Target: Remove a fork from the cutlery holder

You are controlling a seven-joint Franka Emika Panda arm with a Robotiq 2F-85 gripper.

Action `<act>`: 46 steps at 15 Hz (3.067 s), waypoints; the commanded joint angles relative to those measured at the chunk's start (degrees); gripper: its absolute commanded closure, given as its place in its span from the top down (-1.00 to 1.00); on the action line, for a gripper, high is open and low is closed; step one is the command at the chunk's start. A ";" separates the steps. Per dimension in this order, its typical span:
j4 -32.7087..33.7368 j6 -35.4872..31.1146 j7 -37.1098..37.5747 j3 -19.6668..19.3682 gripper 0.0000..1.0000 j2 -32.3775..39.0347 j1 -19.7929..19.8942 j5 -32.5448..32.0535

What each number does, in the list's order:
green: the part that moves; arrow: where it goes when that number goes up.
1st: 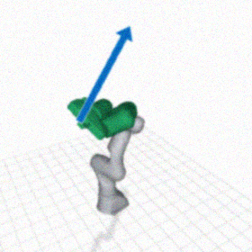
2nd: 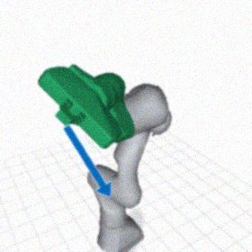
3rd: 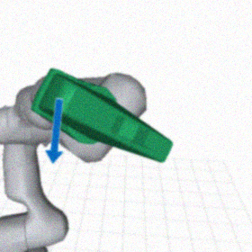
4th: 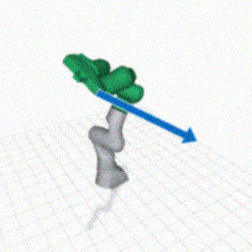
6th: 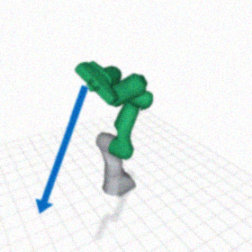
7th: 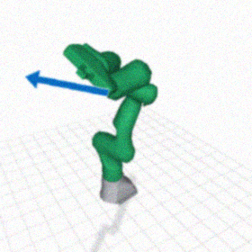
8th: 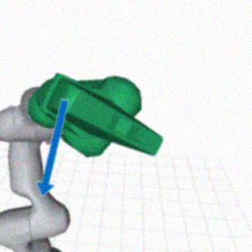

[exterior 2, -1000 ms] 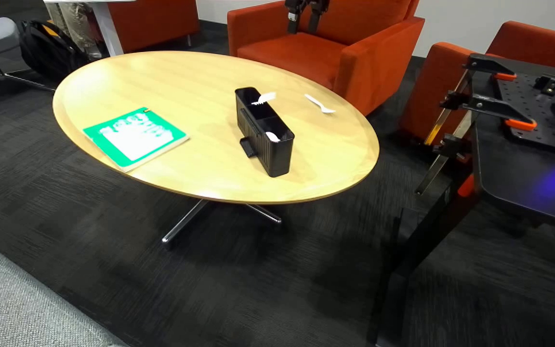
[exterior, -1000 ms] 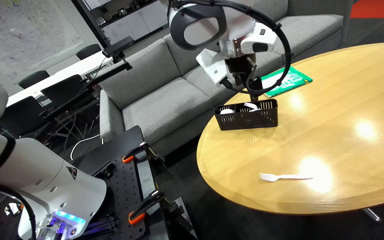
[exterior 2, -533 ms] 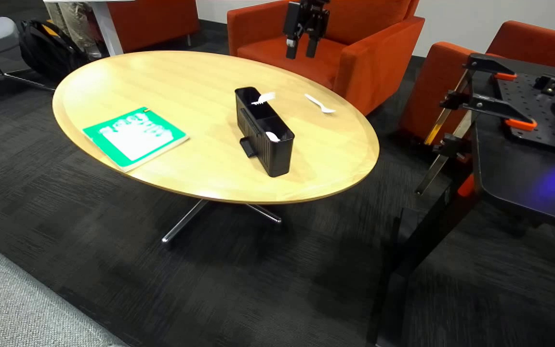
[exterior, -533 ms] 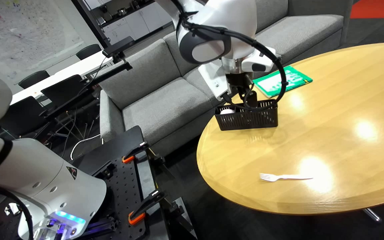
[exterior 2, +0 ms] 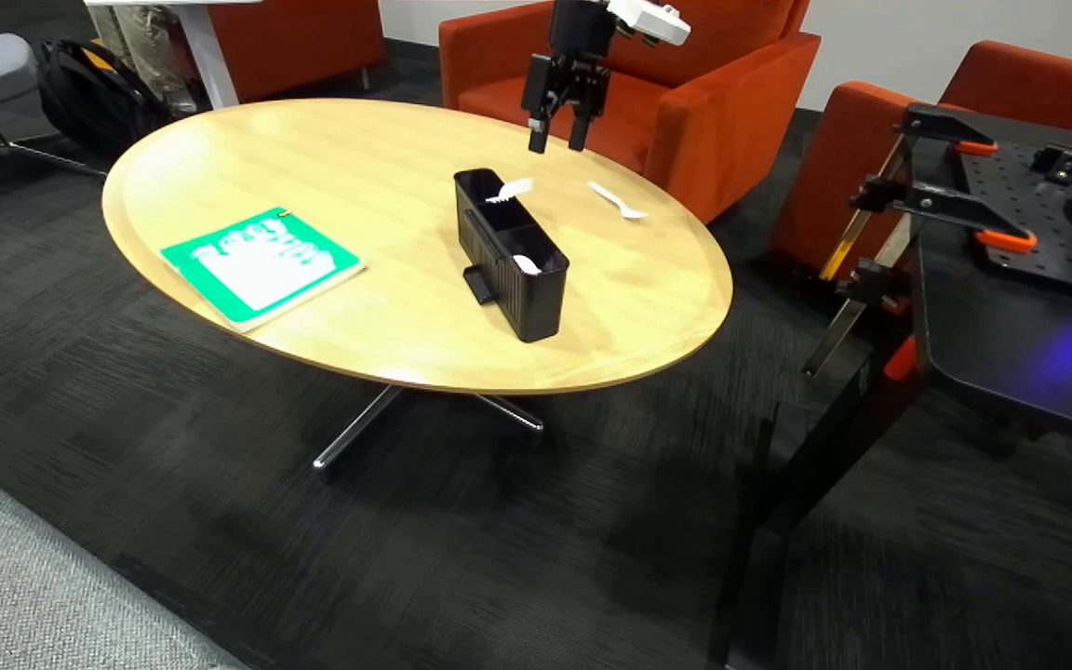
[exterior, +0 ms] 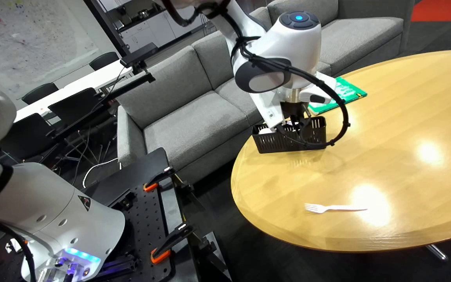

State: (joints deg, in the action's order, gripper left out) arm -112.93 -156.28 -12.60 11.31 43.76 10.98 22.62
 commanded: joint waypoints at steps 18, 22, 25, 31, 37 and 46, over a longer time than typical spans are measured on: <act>13.55 2.80 0.47 3.52 -1.00 11.36 2.10 -0.97; 11.55 3.28 -0.16 5.00 -0.99 9.24 3.22 -0.36; 9.58 4.53 0.53 5.19 -0.98 6.78 3.72 -0.14; 3.54 5.66 0.12 5.22 -0.98 -1.32 4.95 0.51; -7.49 3.80 0.26 3.80 -0.98 -14.50 4.80 2.48; -10.27 -8.32 17.64 -14.00 -0.98 -12.06 -8.35 -9.98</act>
State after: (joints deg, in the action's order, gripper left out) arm -122.61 -158.66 -1.93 2.98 28.86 7.81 17.85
